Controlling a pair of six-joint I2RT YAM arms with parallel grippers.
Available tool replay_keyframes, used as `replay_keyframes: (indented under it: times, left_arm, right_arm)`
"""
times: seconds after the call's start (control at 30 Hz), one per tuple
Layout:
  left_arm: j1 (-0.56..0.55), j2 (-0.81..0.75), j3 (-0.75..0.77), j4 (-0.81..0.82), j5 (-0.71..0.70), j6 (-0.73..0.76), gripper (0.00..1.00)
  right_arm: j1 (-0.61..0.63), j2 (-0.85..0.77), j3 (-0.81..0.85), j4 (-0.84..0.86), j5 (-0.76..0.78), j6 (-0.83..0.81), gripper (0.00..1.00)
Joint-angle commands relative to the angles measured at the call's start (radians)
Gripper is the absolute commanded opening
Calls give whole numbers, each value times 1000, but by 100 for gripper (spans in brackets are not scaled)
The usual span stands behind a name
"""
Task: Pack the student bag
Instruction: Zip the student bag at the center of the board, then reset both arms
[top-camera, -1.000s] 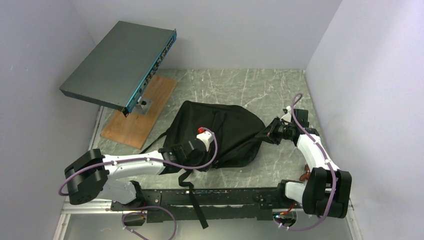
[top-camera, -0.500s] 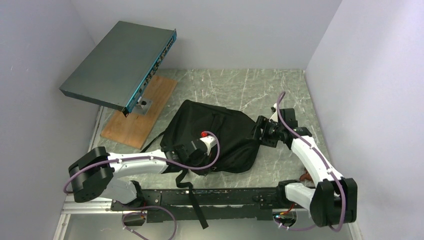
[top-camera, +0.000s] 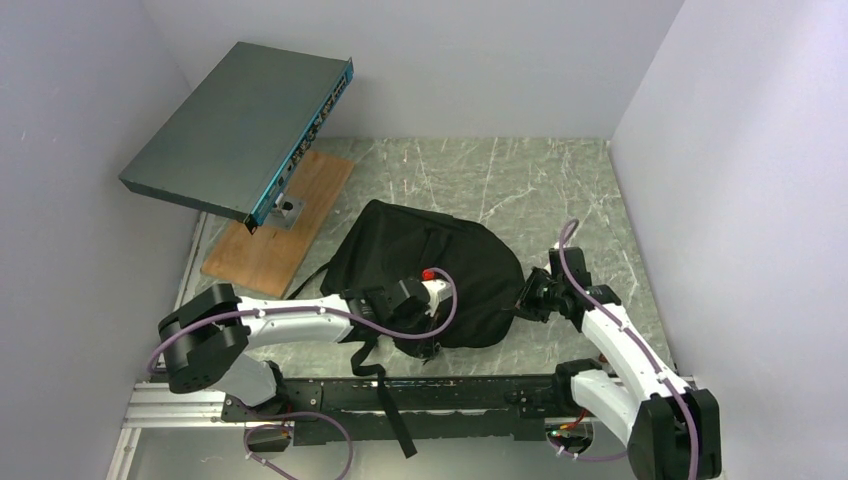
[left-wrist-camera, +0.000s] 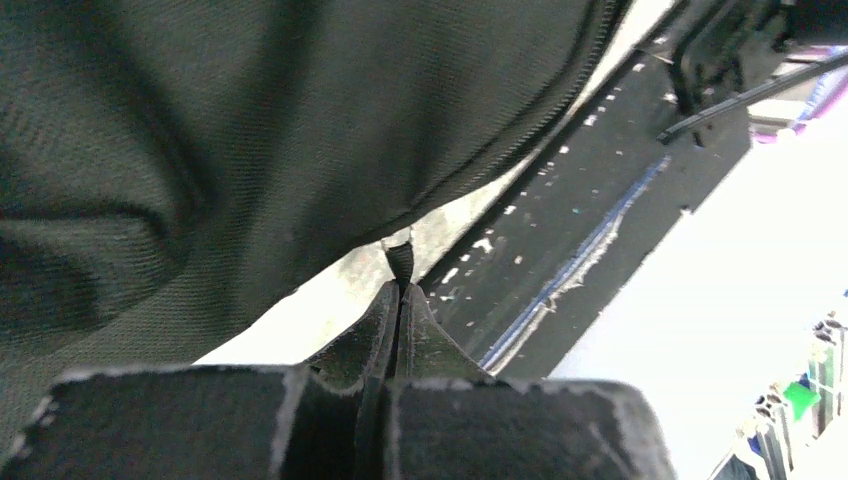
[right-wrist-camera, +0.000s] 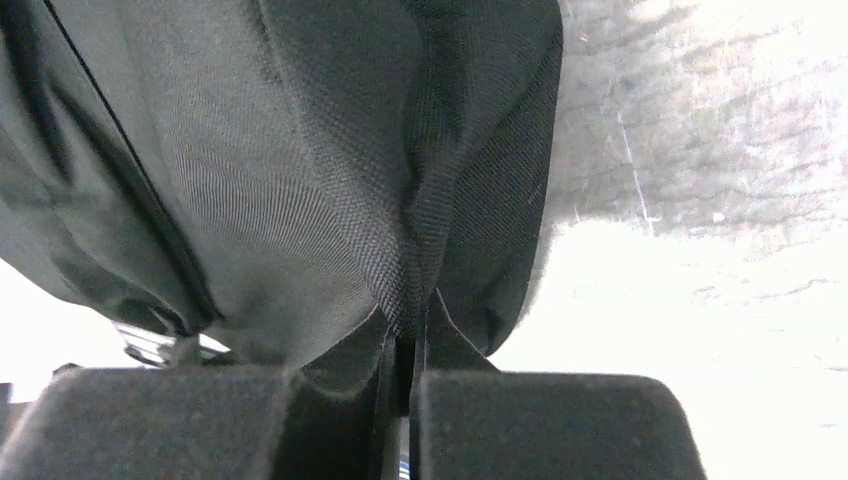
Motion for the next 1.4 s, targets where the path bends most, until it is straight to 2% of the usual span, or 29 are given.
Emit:
replay_keyframes:
  times: [0.0,0.13,0.2,0.3,0.43,0.53,0.57,0.67,0.73,0.8,0.9,1.07,1.23,1.37]
  left_arm:
    - [1,6,8,-79,-73,-36,0]
    - [39,-34,-54,-174,-215,-86,0]
    - [66,-57,-86,-198,-274,-93,0]
    - [86,-71,-109,-169,-248,-63,0]
    - [86,-45,-78,-134,-157,-24,0]
    - [86,-72,-69,-101,-60,-4,0]
    - [86,-88,-64,-103,-41,2,4]
    - [85,-183,-49,-117,-5,39,36]
    - [86,-279,-35,-135,-2,71,54]
    - [86,-382,-2,-171,-22,129,63]
    - [86,-530,75,-246,-87,213,69]
    - [86,-757,207,-317,-232,326,80]
    - [86,-919,332,-364,-316,413,89]
    - [86,-982,408,-409,-346,454,92]
  right_arm:
    - [-25,-68,-46,97,-1,139,0]
    - [-104,-129,-67,109,3,166,0]
    - [-156,-130,-74,122,-48,144,0]
    - [-227,-103,-77,139,-108,107,0]
    - [-227,-97,-50,152,-144,28,0]
    - [-216,-117,19,59,-118,-66,5]
    - [-214,-140,41,26,-96,-93,8]
    - [-192,-205,102,-46,-61,-125,47]
    - [-136,-223,191,-130,45,-137,59]
    - [-96,-238,278,-203,112,-159,68]
    - [-84,-250,419,-292,129,-216,83]
    - [-85,-303,617,-293,121,-297,99]
    - [-83,-360,762,-262,195,-325,100]
    - [-84,-370,849,-274,290,-329,100]
